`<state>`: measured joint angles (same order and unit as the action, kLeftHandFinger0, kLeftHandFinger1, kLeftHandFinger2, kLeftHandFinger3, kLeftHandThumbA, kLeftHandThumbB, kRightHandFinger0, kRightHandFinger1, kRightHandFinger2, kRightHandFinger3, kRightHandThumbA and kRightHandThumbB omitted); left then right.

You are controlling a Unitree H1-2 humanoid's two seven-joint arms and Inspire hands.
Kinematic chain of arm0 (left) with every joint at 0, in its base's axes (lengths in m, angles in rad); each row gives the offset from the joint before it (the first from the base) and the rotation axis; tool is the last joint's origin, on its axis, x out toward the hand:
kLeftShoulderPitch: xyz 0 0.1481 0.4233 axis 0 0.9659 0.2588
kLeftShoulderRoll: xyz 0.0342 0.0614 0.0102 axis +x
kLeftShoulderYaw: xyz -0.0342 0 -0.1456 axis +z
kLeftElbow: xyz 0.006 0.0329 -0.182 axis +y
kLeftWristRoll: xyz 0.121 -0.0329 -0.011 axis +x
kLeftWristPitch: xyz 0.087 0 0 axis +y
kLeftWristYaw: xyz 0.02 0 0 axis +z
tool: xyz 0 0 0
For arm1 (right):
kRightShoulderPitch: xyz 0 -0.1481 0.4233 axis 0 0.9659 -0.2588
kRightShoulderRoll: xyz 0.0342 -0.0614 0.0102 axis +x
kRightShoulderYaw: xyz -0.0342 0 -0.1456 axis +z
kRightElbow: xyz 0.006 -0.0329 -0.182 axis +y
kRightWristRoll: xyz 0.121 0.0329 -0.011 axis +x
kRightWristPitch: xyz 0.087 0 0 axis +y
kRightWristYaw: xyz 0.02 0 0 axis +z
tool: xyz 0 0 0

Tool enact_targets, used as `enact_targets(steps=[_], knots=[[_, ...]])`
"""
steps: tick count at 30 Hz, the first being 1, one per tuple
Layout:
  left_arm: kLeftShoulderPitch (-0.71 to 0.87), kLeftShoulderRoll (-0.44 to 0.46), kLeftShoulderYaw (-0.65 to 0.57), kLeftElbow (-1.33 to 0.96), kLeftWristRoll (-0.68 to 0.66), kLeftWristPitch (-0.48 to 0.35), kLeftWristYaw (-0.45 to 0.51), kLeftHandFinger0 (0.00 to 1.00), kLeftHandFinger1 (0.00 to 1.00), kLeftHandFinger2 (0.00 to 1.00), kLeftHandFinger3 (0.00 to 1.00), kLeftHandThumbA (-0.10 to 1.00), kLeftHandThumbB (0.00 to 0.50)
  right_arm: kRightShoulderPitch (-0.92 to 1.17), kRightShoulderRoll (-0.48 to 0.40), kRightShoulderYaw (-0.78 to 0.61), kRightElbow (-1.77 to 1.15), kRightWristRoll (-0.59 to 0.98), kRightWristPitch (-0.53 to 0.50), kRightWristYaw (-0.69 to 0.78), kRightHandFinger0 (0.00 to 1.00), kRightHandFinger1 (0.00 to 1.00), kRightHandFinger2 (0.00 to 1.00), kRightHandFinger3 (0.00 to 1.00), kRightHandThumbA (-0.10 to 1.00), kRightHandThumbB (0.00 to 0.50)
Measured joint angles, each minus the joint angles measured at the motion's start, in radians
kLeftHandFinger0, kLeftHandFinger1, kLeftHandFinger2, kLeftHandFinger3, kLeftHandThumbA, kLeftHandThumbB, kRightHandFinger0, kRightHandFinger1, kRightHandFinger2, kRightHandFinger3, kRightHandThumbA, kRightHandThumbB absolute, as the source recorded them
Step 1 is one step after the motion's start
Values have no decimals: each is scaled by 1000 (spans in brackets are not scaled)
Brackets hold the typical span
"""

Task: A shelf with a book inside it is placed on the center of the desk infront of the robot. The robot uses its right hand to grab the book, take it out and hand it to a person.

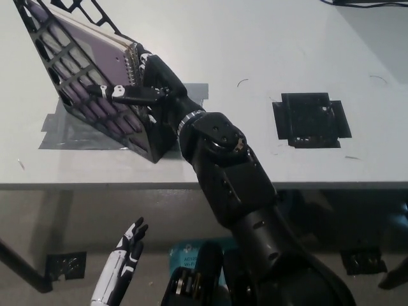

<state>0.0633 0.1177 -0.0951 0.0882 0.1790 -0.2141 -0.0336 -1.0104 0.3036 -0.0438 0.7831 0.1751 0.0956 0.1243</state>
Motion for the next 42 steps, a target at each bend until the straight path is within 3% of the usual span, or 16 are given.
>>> enact_targets(steps=[5,7,8,9,10,11,13,14,15,16,23,30,35,37,39,42], knots=[[0,5,-1,0,0,0,0,1000,1000,1000,1000,1000,258,-4,1,-6,24,6,-15,0,1000,1000,1000,1000,1000,316],[-1,5,-1,0,0,0,0,1000,1000,1000,1000,1000,251,-7,1,-8,30,8,-16,0,1000,1000,1000,1000,926,238],[-2,5,-1,0,0,0,0,1000,1000,1000,1000,1000,250,-11,1,-8,35,7,-16,-8,1000,1000,1000,1000,881,236],[-4,5,-1,0,0,0,0,1000,1000,1000,1000,1000,250,-15,1,-8,39,5,-15,-17,890,893,912,1000,787,193],[-4,5,-1,0,0,0,0,1000,1000,1000,1000,1000,259,-17,1,-7,42,3,-14,-22,647,677,736,839,575,159],[-5,5,-1,0,1,0,0,1000,1000,1000,1000,1000,279,-25,1,-3,49,-6,-8,-40,47,207,432,461,-61,173],[-6,5,-2,0,2,0,0,1000,1000,1000,1000,1000,282,-41,-4,27,63,-38,14,-76,9,153,479,416,-92,174],[-7,5,-3,0,2,0,0,1000,1000,1000,1000,1000,291,-43,-6,39,66,-49,21,-84,0,282,708,539,-100,174],[-8,5,-3,0,2,0,0,1000,1000,1000,1000,1000,306,-48,-11,64,71,-69,32,-98,0,377,759,700,-100,153],[-8,5,-3,0,2,0,0,1000,1000,1000,1000,1000,307,-51,-15,86,76,-87,41,-112,0,397,764,741,-100,157],[-11,5,-3,-11,1,15,0,1000,1000,1000,1000,1000,303,-67,-32,130,80,-167,81,-208,39,495,851,855,-100,133],[-13,6,-4,-11,2,24,0,1000,1000,1000,1000,1000,301,-64,-24,97,78,-171,62,-227,108,541,881,920,-58,164],[-16,7,-6,-11,2,24,0,1000,1000,1000,1000,1000,280,-52,-13,55,75,-149,34,-221,146,481,727,753,197,253],[-16,7,-7,-11,2,24,-1,1000,1000,1000,1000,1000,264,-47,-9,45,69,-143,33,-217,135,481,714,698,511,416],[-18,9,-8,-11,2,24,-1,1000,1000,1000,1000,1000,262,-37,-7,41,55,-138,33,-208,174,560,787,599,629,471],[-23,14,-11,-11,3,23,-1,1000,1000,1000,1000,1000,268,-25,-9,42,43,-137,27,-186,189,566,756,488,738,500]])
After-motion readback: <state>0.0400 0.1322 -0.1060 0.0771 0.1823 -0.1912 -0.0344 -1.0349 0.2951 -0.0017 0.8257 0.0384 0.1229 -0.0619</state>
